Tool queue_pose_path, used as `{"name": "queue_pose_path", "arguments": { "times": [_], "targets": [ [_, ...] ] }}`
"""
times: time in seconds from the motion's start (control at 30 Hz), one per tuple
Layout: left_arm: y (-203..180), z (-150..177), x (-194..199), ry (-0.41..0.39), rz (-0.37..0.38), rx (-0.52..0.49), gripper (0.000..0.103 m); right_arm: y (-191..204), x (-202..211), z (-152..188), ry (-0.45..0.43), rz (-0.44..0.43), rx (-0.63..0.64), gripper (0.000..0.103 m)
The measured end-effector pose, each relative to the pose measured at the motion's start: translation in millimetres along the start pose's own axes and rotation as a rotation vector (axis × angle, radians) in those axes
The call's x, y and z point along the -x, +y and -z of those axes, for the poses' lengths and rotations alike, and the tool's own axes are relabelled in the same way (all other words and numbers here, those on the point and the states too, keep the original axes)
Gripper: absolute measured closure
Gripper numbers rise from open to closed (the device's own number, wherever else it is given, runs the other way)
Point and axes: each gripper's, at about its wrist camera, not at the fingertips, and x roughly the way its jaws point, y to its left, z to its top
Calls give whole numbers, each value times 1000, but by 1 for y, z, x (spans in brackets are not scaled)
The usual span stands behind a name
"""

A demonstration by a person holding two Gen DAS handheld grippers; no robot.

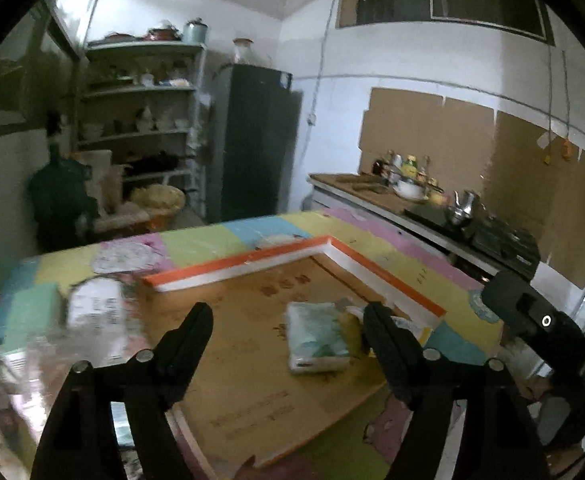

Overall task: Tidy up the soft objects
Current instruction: 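Lower the tissue pack into the box and open the left gripper, then move the left gripper back to the pile toward the plush bunny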

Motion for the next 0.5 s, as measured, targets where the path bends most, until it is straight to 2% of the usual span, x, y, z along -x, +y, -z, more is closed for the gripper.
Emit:
{"name": "queue_pose_path", "arguments": {
  "times": [0.13, 0.27, 0.4, 0.5],
  "targets": [
    [12, 1, 29, -53, -35, 11, 24, 28, 11, 3, -22, 28, 69, 25],
    [21, 3, 49, -85, -56, 17, 9, 53, 17, 9, -30, 20, 116, 22],
    [34, 6, 70, -97, -81, 17, 8, 79, 22, 15, -40, 15, 155, 22],
    [44, 13, 84, -112, -112, 20, 8, 103, 26, 21, -67, -27, 235, 22]
  ]
}}
